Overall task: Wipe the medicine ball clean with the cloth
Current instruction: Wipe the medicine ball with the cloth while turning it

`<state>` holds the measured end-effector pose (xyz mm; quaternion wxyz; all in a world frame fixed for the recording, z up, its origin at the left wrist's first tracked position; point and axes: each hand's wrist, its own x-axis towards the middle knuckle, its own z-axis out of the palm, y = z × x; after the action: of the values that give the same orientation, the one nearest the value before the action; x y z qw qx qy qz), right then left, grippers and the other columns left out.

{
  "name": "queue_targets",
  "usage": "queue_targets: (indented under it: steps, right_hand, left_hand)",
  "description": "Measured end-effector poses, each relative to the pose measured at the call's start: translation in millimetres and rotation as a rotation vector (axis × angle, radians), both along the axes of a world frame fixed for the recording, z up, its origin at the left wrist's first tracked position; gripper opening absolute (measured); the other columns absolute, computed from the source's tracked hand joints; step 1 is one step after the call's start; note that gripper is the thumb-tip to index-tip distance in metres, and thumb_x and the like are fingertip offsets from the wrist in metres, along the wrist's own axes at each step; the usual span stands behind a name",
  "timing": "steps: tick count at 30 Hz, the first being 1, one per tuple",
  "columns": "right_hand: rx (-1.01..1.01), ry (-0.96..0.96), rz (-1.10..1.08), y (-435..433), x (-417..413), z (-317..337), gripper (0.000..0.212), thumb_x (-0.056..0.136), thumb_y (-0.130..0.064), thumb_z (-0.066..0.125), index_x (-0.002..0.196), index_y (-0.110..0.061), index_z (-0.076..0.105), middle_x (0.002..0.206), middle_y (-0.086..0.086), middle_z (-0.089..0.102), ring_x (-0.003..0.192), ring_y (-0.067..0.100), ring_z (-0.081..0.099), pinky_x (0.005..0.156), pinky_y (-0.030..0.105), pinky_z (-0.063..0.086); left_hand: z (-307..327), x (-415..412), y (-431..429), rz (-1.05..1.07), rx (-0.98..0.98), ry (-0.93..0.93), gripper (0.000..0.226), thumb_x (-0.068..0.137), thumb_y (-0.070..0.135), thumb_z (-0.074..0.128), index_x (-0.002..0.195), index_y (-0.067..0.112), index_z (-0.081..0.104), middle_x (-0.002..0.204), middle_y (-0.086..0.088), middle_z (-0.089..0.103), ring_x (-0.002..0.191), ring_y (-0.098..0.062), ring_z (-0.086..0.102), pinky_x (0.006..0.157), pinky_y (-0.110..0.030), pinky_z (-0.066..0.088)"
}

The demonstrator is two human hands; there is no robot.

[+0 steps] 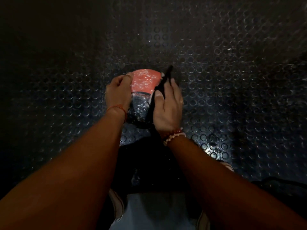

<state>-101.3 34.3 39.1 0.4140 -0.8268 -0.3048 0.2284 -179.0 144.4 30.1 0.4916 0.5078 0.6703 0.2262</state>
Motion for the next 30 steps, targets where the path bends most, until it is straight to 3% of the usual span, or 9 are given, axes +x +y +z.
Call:
queue_targets:
  steps: [4,8,10,13,15,17,23,27,30]
  right_hand:
    - [-0.065,-0.096,0.245,31.1,32.6,1.9,0.045,0.096,-0.029,0.041,0.137,-0.016,0.053,0.148,0.007,0.044,0.138,0.028,0.035,0.117,0.038,0.023]
    - [-0.192,0.224,0.253,65.4,68.9,-0.3,0.034,0.096,-0.031,0.042,0.113,-0.016,0.068,0.117,0.009,0.063,0.104,0.022,0.057,0.101,0.036,0.042]
    - [-0.370,0.301,0.253,67.2,78.2,0.0,0.038,0.101,-0.026,0.036,0.123,-0.008,0.061,0.122,0.015,0.060,0.099,0.018,0.051,0.099,0.031,0.040]
    - [-0.366,0.367,0.087,46.8,76.7,-6.3,0.039,0.103,-0.020,0.032,0.127,-0.001,0.057,0.131,0.019,0.056,0.103,0.021,0.052,0.092,0.031,0.039]
    - [-0.191,0.431,-0.111,26.5,56.5,-11.2,0.039,0.100,-0.026,0.037,0.122,-0.005,0.061,0.129,0.015,0.058,0.111,0.020,0.054,0.094,0.030,0.039]
    - [-0.098,0.333,-0.218,10.2,27.4,-9.2,0.044,0.098,-0.034,0.037,0.129,-0.010,0.056,0.136,0.009,0.050,0.119,0.018,0.048,0.100,0.029,0.035]
    - [-0.113,-0.108,0.104,8.9,9.7,4.2,0.057,0.092,-0.037,0.035,0.143,-0.014,0.043,0.154,0.008,0.033,0.144,0.032,0.023,0.119,0.044,0.018]
    - [-0.140,-0.175,0.318,40.2,35.9,5.6,0.047,0.094,-0.035,0.037,0.133,-0.018,0.056,0.143,0.007,0.047,0.132,0.030,0.042,0.112,0.040,0.031]
    - [-0.254,0.010,0.370,68.5,62.9,6.2,0.034,0.098,-0.029,0.041,0.110,-0.012,0.067,0.122,0.014,0.061,0.113,0.031,0.056,0.095,0.034,0.043]
  left_hand:
    - [-3.4,-4.1,-3.2,-0.004,0.004,-0.033,0.025,0.089,0.047,0.056,0.090,0.025,0.070,0.086,0.008,0.067,0.081,-0.005,0.058,0.080,-0.027,0.048]
    - [-4.2,-4.8,-4.2,0.011,-0.025,-0.001,0.045,0.076,0.061,0.057,0.106,0.032,0.071,0.115,0.001,0.066,0.101,-0.012,0.063,0.093,-0.034,0.050]
    - [-2.9,-2.9,-5.3,0.007,-0.023,0.017,0.045,0.077,0.062,0.056,0.109,0.034,0.071,0.118,0.001,0.064,0.102,-0.012,0.061,0.091,-0.030,0.046]
    - [-1.2,0.2,-5.2,-0.007,-0.019,0.075,0.052,0.073,0.068,0.051,0.110,0.036,0.070,0.118,0.000,0.063,0.104,-0.016,0.060,0.094,-0.034,0.045]
    - [0.6,1.9,-5.2,-0.015,-0.016,0.097,0.057,0.069,0.071,0.048,0.109,0.037,0.069,0.116,0.000,0.064,0.103,-0.018,0.061,0.096,-0.040,0.047]
    - [2.0,3.1,-5.0,-0.027,-0.015,0.109,0.057,0.070,0.072,0.047,0.108,0.036,0.070,0.115,-0.001,0.064,0.103,-0.018,0.061,0.096,-0.041,0.048]
    - [1.0,0.8,-5.7,-0.076,-0.001,0.112,0.059,0.072,0.070,0.046,0.111,0.033,0.069,0.117,-0.004,0.063,0.104,-0.020,0.061,0.094,-0.036,0.047]
    - [0.2,-1.8,-9.0,-0.091,0.020,0.095,0.062,0.071,0.070,0.044,0.115,0.033,0.068,0.119,-0.002,0.063,0.106,-0.016,0.060,0.094,-0.031,0.045]
    - [-1.0,-2.3,-12.1,-0.096,0.039,0.091,0.052,0.083,0.061,0.043,0.119,0.032,0.065,0.128,-0.004,0.057,0.114,-0.019,0.056,0.103,-0.031,0.040]
